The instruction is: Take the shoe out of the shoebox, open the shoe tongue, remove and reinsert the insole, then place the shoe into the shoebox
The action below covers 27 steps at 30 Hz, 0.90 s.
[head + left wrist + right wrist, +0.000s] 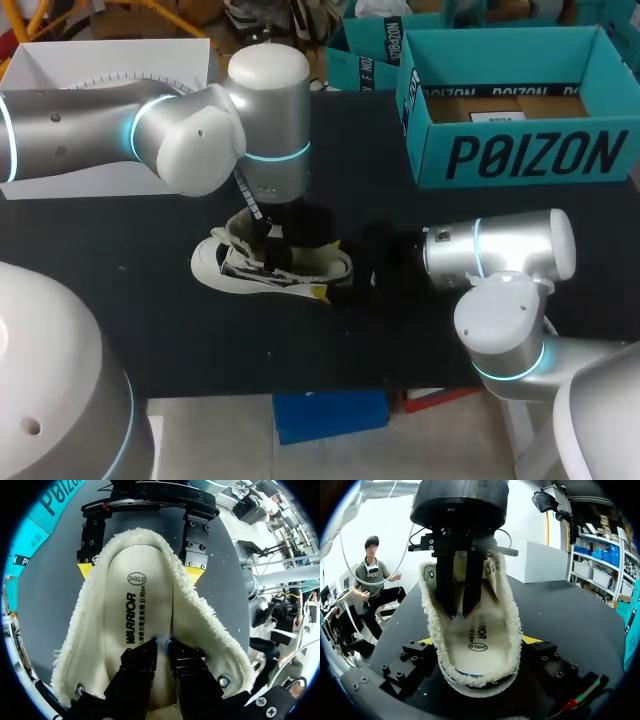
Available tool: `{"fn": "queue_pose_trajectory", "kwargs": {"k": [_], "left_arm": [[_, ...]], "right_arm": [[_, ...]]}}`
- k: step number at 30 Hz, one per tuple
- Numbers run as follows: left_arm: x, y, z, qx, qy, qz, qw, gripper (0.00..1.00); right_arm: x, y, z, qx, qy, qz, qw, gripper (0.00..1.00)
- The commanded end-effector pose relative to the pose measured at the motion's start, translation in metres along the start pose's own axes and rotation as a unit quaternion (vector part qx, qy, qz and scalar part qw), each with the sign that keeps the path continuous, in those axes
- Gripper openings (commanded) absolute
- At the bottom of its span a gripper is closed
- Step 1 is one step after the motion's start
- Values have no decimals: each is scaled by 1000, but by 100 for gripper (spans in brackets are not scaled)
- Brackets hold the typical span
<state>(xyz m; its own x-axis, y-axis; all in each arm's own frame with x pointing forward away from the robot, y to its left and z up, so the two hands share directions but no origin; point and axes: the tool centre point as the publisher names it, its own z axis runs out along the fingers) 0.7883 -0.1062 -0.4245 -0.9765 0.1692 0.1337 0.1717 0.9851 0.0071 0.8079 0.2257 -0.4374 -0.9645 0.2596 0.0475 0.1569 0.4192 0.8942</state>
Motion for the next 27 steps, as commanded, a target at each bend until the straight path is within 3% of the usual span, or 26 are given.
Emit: {"fn": "queue_pose_trajectory", "kwargs": {"k": [1, 6, 13, 20, 27], "left_arm": [[11, -2, 49, -32, -42, 0, 999, 33], [9, 4, 64, -63, -80, -2, 995, 30], [5, 17, 88, -116, -142, -10, 983, 36], [-6, 31, 112, -152, -210, -19, 966, 29], [-24, 50, 129, -150, -275, -36, 949, 27]], "right_arm": [[-4, -9, 14, -4, -5, 1, 1000, 0], [-4, -9, 14, -4, -5, 1, 1000, 0], [-4, -9, 14, -4, -5, 1, 1000, 0], [-4, -9, 14, -4, -5, 1, 1000, 0], [-4, -9, 14, -4, -5, 1, 1000, 0]]}}
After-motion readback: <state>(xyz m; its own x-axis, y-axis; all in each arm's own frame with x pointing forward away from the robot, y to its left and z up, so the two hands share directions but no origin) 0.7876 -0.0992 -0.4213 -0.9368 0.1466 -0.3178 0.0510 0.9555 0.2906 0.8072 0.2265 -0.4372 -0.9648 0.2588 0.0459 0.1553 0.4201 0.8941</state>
